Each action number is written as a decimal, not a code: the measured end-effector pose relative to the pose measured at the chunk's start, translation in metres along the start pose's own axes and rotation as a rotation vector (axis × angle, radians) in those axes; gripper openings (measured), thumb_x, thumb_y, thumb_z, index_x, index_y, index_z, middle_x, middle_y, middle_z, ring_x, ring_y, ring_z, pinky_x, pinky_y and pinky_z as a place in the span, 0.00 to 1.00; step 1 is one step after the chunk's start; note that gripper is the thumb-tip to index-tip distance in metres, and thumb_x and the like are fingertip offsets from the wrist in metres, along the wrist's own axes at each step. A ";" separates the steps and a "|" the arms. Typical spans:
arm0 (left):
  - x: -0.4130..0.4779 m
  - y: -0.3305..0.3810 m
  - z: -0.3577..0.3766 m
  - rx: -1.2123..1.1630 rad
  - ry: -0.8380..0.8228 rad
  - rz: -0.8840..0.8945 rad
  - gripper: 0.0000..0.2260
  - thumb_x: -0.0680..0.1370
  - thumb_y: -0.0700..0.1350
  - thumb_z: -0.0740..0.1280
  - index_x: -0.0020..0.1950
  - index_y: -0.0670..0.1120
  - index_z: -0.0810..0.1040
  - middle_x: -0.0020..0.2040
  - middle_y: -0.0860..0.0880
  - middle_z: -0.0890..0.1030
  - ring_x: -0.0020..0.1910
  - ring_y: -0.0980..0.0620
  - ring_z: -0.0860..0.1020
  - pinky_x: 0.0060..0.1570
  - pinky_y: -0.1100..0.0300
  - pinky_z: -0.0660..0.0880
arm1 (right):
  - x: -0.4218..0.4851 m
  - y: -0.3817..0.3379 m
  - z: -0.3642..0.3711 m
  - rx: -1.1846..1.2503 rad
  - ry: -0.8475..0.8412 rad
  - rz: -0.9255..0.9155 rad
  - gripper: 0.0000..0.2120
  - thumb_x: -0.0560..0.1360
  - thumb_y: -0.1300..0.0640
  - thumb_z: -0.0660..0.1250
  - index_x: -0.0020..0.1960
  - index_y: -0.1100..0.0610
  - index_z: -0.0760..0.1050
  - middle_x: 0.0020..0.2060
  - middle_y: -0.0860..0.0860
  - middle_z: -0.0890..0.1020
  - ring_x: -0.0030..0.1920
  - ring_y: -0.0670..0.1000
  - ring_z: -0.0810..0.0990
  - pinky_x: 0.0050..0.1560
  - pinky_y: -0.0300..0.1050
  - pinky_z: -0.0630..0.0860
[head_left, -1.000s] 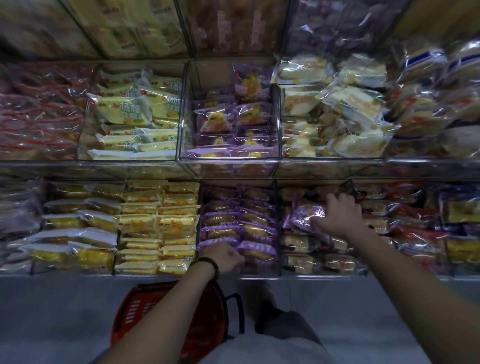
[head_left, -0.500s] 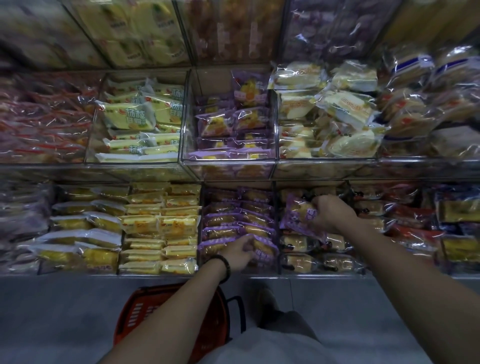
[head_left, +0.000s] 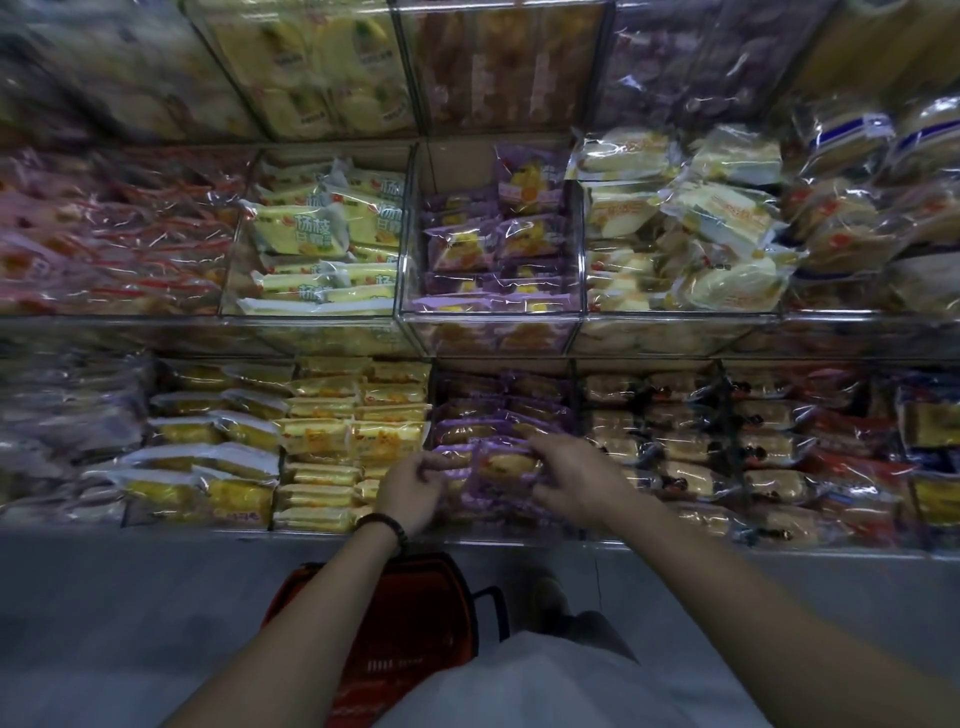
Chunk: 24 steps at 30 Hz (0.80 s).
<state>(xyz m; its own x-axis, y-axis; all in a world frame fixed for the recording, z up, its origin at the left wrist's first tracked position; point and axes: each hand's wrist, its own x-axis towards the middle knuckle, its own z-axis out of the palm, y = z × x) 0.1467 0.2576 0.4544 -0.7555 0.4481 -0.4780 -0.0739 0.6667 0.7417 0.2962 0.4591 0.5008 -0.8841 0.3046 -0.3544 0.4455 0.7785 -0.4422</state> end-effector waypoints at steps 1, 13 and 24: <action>-0.002 -0.005 -0.006 0.044 0.057 0.011 0.06 0.80 0.41 0.69 0.52 0.51 0.82 0.44 0.51 0.84 0.43 0.48 0.83 0.39 0.58 0.78 | 0.003 -0.008 0.007 -0.007 0.000 -0.021 0.17 0.72 0.48 0.69 0.59 0.48 0.74 0.58 0.50 0.81 0.59 0.57 0.81 0.53 0.51 0.79; -0.023 -0.025 -0.017 0.278 -0.088 0.183 0.19 0.72 0.40 0.79 0.60 0.53 0.83 0.46 0.57 0.81 0.38 0.62 0.77 0.39 0.75 0.70 | 0.030 -0.050 0.080 -0.073 -0.037 -0.053 0.25 0.75 0.44 0.73 0.68 0.50 0.73 0.67 0.55 0.74 0.62 0.61 0.79 0.59 0.52 0.78; -0.003 -0.024 -0.005 0.609 -0.034 0.147 0.08 0.76 0.46 0.75 0.54 0.55 0.84 0.57 0.52 0.83 0.55 0.50 0.82 0.54 0.58 0.79 | 0.010 -0.037 0.090 -0.001 -0.009 0.134 0.16 0.80 0.52 0.69 0.67 0.49 0.77 0.59 0.53 0.79 0.61 0.55 0.80 0.61 0.49 0.77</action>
<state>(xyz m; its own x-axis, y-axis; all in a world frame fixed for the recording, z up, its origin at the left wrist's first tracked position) 0.1471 0.2371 0.4398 -0.7075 0.5727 -0.4141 0.4208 0.8121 0.4043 0.2831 0.3842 0.4397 -0.8156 0.4007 -0.4174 0.5590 0.7319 -0.3897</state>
